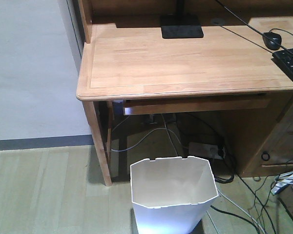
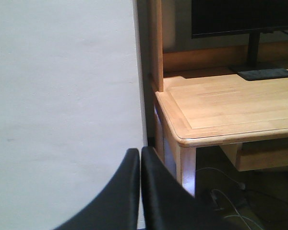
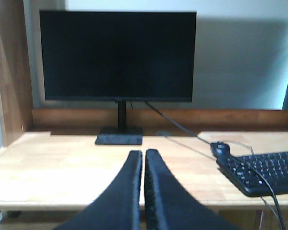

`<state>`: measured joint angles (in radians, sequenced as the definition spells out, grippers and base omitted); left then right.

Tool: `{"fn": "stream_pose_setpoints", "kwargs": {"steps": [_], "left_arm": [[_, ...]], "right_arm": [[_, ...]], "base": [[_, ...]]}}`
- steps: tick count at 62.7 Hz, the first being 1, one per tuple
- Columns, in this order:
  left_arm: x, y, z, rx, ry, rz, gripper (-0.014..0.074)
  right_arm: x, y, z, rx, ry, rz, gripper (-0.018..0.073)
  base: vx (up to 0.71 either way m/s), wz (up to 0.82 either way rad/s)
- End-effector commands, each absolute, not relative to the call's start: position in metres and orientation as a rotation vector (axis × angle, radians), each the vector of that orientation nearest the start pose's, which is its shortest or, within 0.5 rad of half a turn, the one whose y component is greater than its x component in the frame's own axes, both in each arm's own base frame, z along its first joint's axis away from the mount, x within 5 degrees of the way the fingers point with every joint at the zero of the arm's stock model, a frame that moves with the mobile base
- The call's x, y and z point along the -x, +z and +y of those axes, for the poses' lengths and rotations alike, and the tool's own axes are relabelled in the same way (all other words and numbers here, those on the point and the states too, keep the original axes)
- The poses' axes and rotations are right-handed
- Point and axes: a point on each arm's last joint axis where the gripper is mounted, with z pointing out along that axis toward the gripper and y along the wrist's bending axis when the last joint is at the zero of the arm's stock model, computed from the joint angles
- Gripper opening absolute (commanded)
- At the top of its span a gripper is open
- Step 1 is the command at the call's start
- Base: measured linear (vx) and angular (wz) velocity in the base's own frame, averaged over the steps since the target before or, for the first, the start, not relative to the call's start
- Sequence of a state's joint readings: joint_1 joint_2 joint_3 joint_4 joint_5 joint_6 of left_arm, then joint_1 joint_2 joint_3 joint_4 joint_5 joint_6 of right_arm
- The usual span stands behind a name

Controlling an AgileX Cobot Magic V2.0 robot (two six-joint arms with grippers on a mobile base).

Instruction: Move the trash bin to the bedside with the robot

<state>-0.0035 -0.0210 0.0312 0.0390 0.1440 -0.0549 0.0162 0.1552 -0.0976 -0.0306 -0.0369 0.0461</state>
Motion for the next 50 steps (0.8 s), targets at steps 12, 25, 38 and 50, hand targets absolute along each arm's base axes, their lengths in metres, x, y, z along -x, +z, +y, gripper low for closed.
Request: {"fn": "stream_pose_setpoints", "kwargs": {"steps": [12,25,38,50], "left_arm": [[-0.055,0.206,0.0,0.021,-0.018,1.537,-0.0006],[-0.055,0.206,0.0,0.021,-0.018,1.537,-0.0006],[-0.055,0.206,0.0,0.021,-0.018,1.537,-0.0006],[-0.055,0.206,0.0,0.021,-0.018,1.537,-0.0006]], "right_arm": [[-0.099,0.282,0.002,0.015,0.013,1.573,-0.0009],[-0.113,0.284,0.002,0.008,0.014,1.697,-0.0009],[-0.117,0.28,0.002,0.008,0.014,1.727,-0.0007],[-0.118,0.283,0.002,0.009,0.015,1.703,0.0032]], "base": [[0.0,0.0],[0.0,0.0],[0.0,0.0],[0.0,0.0]]}}
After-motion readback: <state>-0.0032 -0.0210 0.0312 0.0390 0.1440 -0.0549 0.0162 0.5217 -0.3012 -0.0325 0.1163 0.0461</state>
